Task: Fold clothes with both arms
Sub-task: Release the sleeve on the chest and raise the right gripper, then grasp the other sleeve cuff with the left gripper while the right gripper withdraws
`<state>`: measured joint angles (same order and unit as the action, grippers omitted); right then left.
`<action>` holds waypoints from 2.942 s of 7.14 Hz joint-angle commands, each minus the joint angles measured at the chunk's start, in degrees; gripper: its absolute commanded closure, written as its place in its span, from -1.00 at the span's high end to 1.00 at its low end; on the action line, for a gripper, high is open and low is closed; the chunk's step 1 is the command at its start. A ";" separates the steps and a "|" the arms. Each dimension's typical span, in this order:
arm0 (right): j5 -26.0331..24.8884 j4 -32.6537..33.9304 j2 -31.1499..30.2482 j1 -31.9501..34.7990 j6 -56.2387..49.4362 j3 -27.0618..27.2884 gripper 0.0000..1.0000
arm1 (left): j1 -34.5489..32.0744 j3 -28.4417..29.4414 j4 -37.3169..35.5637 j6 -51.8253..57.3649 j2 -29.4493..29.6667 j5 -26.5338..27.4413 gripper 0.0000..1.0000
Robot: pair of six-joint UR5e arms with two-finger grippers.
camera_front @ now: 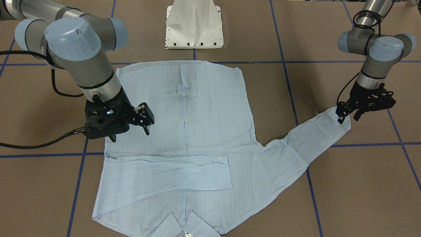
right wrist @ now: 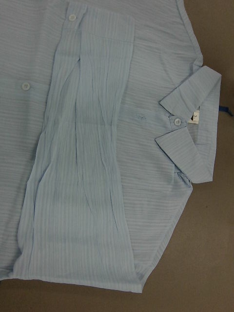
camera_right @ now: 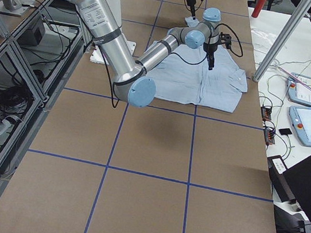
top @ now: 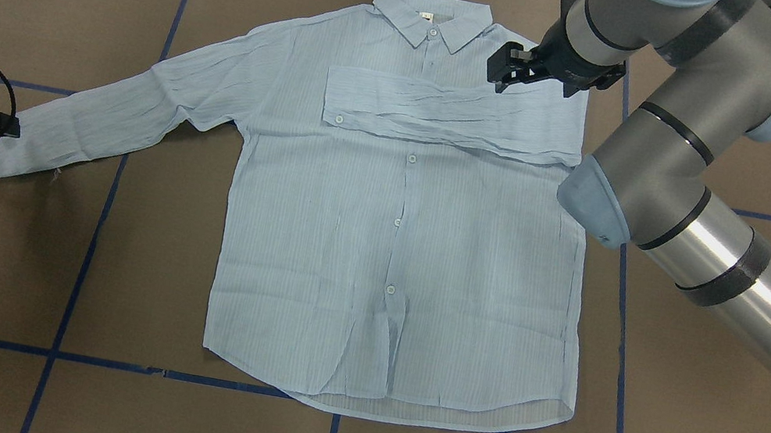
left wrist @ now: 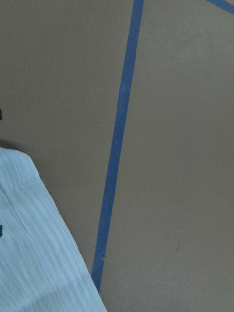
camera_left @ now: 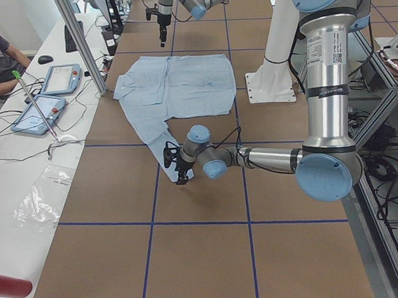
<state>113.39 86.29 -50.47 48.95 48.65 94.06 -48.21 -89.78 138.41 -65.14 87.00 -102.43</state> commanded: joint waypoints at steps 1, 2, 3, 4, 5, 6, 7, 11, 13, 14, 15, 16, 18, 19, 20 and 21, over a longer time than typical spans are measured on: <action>-0.36 0.02 0.02 -0.34 0.04 -0.02 1.00 | 0.04 -0.13 -0.07 0.01 -0.51 0.56 0.33; -0.27 0.02 0.10 -0.35 0.04 -0.02 1.00 | 0.04 -0.31 -0.16 -0.08 -0.51 0.65 0.18; -0.36 -0.07 0.02 -0.35 0.04 -0.19 1.00 | 0.13 -0.31 -0.25 0.01 -0.51 0.66 0.02; -0.27 -0.07 0.02 -0.35 0.04 -0.19 1.00 | 0.13 -0.31 -0.34 0.10 -0.51 0.66 0.00; -0.36 -0.07 0.02 -0.35 0.04 -0.28 1.00 | 0.22 -0.31 -0.34 0.10 -0.51 0.66 0.00; -0.45 -0.24 0.02 -0.43 0.04 -0.45 1.00 | 0.31 -0.22 -0.34 0.27 -0.69 0.66 0.00; -0.45 -0.33 0.02 -0.43 0.04 -0.63 1.00 | 0.31 -0.22 -0.34 0.27 -0.86 0.66 0.00; -0.45 -0.33 0.02 -0.43 -0.05 -0.63 1.00 | 0.57 -0.74 -0.51 0.45 -0.87 0.48 -1.00; 0.08 -0.24 -0.07 0.18 -0.48 -0.46 1.00 | 0.48 -4.32 -0.69 0.54 -2.34 0.13 -1.00; 0.43 0.02 -1.46 0.62 -0.48 0.07 1.00 | 0.31 -9.22 -4.17 0.62 -3.14 -0.92 -1.00; 0.52 0.02 -3.57 1.23 -0.48 0.33 1.00 | -0.04 -14.32 -11.60 0.63 -1.67 -1.71 -1.00; 0.61 0.11 -6.63 1.93 -2.22 1.29 1.00 | -0.39 -16.98 -17.16 0.63 1.91 -1.72 -1.00; 2.00 0.89 -15.57 4.91 -11.34 6.89 1.00 | -2.23 -16.83 -35.13 0.63 19.17 -1.63 -1.00; 4.71 1.94 -19.02 7.54 -13.99 8.32 1.00 | -2.94 -16.48 -42.80 0.54 26.83 -1.80 -1.00; 6.57 1.95 -21.75 9.13 -16.63 8.42 1.00 | -3.55 -15.87 -46.01 0.36 31.61 -2.85 -1.00; 7.19 1.52 -24.13 10.54 -18.57 8.33 1.00 | -3.99 -14.04 -46.04 -0.25 35.74 -6.17 -1.00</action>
<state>119.18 87.98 -71.33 57.57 32.87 102.12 -51.52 -105.47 94.84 -64.85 116.65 -105.68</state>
